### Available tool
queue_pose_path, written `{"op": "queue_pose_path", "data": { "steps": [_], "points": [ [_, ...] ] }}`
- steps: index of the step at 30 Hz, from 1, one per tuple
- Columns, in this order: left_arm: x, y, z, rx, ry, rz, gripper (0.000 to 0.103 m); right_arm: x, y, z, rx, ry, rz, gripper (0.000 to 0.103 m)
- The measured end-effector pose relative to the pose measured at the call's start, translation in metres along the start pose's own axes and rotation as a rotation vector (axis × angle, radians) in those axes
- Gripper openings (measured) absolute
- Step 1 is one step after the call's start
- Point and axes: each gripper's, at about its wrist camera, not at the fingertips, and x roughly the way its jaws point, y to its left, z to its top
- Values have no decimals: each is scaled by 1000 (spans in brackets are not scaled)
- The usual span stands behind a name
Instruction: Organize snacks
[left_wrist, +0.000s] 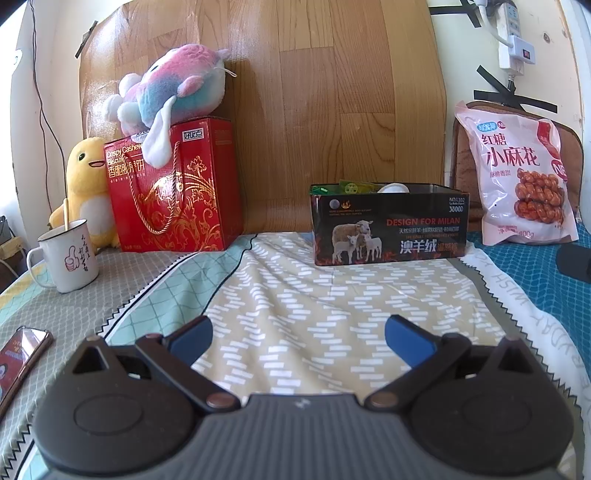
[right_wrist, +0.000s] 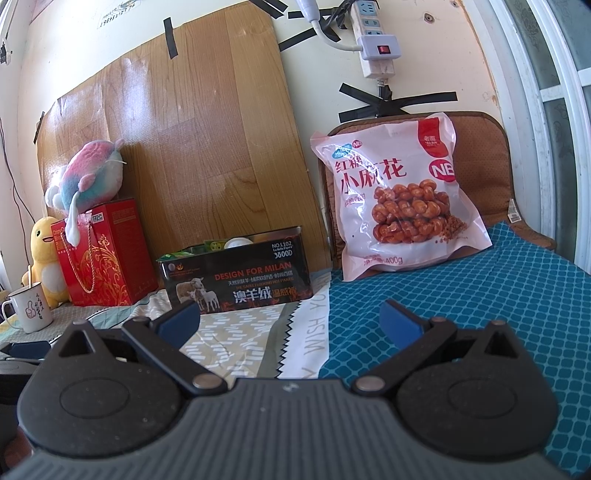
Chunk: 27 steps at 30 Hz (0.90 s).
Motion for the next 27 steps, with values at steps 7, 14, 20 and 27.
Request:
{"op": "queue_pose_path", "data": {
  "steps": [7,14,20,27],
  "points": [
    [3,4,0,-25,33,-10,103,-1,0,0,0,1,0,103],
    [7,8,-1,-50,72,-22,103,-1,0,0,0,1,0,103],
    [9,9,-1,-56,82,-16,103,0,0,0,1,1,0,103],
    [11,9,0,-59,96,0,103,0,0,1,1,2,0,103]
  ]
}}
